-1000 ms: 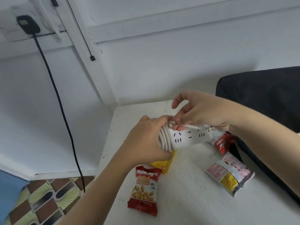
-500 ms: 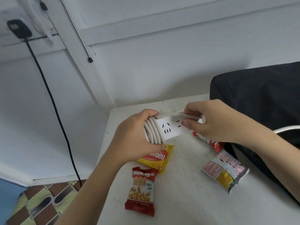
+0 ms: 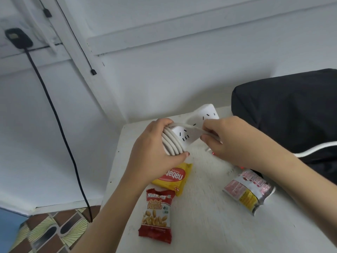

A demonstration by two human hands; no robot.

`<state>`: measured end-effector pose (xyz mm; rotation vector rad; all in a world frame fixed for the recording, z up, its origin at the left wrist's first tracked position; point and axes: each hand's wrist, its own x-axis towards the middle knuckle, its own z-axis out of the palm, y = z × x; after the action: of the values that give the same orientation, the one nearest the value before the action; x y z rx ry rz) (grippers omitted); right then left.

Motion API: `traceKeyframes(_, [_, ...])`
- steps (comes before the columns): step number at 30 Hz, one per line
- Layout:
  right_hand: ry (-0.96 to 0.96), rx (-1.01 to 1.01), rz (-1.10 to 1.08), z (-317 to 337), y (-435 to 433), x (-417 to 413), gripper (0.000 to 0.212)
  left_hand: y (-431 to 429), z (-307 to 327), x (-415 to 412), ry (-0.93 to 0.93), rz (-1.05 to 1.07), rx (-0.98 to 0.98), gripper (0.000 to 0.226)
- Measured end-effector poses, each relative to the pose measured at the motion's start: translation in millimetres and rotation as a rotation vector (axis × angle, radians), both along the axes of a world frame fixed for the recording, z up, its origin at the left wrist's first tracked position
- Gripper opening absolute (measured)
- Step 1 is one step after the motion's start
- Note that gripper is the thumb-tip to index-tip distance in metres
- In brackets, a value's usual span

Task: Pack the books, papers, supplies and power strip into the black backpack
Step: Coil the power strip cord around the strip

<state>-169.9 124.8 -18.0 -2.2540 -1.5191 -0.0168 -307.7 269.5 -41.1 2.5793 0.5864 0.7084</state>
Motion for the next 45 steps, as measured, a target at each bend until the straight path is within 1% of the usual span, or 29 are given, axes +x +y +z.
traceKeyframes(4, [0.156,-0.046,0.007,-7,1,-5,0.027,2,1,1,-0.066,0.056,0.094,0.074])
traceKeyframes(5, [0.168,-0.064,-0.001,-8,1,-5,0.028,3,2,1,-0.069,0.064,0.113,0.072])
traceKeyframes(7, [0.165,-0.104,0.006,-11,1,-3,0.026,6,3,0,-0.078,0.076,0.118,0.070])
traceKeyframes(10, [0.177,-0.122,0.049,-18,1,0,0.015,11,4,-3,-0.117,0.078,0.083,0.069])
traceKeyframes(12, [0.139,-0.056,0.047,-25,1,2,0.006,14,6,-5,-0.138,0.061,0.071,0.069])
traceKeyframes(13, [0.101,-0.012,0.024,-29,1,3,0.007,15,7,-6,-0.140,0.051,0.075,0.069])
traceKeyframes(16, [-0.037,0.040,-0.099,-39,0,8,0.038,19,11,-10,-0.147,0.034,0.095,0.068])
traceKeyframes(18, [-0.120,0.004,-0.178,-46,0,13,0.047,23,13,-13,-0.161,0.042,0.104,0.067])
traceKeyframes(20, [-0.177,-0.045,-0.220,-50,0,19,0.040,28,15,-16,-0.183,0.061,0.099,0.067])
traceKeyframes(23, [-0.167,-0.091,-0.212,-53,0,27,0.023,40,21,-19,-0.217,0.098,0.096,0.068])
traceKeyframes(28, [-0.099,-0.112,-0.246,-60,-3,43,0.022,62,38,-26,-0.280,0.194,0.086,0.066])
traceKeyframes(30, [-0.110,-0.216,-0.269,-59,-6,49,0.023,70,43,-30,-0.294,0.229,0.085,0.066])
traceKeyframes(33, [-0.252,-0.432,-0.281,-61,-8,49,0.015,77,45,-33,-0.291,0.255,0.087,0.066])
traceKeyframes(35, [-0.305,-0.460,-0.290,-62,-1,42,0.012,78,42,-32,-0.275,0.249,0.079,0.066])
traceKeyframes(36, [-0.278,-0.415,-0.271,-63,4,38,0.021,77,41,-30,-0.273,0.241,0.068,0.066])
traceKeyframes(37, [-0.222,-0.345,-0.221,-64,9,35,0.036,77,39,-28,-0.278,0.233,0.051,0.066])
traceKeyframes(38, [-0.143,-0.291,-0.148,-63,16,31,0.051,75,37,-26,-0.285,0.226,0.031,0.066])
traceKeyframes(39, [-0.036,-0.253,-0.064,-62,21,27,0.060,74,36,-24,-0.291,0.219,0.013,0.066])
traceKeyframes(40, [0.085,-0.221,0.022,-60,26,22,0.063,73,36,-22,-0.295,0.215,0.001,0.067])
traceKeyframes(42, [0.302,-0.153,0.181,-58,34,15,0.056,73,36,-19,-0.304,0.210,-0.011,0.068])
traceKeyframes(44, [0.509,-0.076,0.284,-57,38,9,0.038,73,38,-18,-0.319,0.214,-0.008,0.069])
traceKeyframes(45, [0.649,-0.048,0.322,-55,39,6,0.030,74,39,-18,-0.323,0.227,-0.002,0.069])
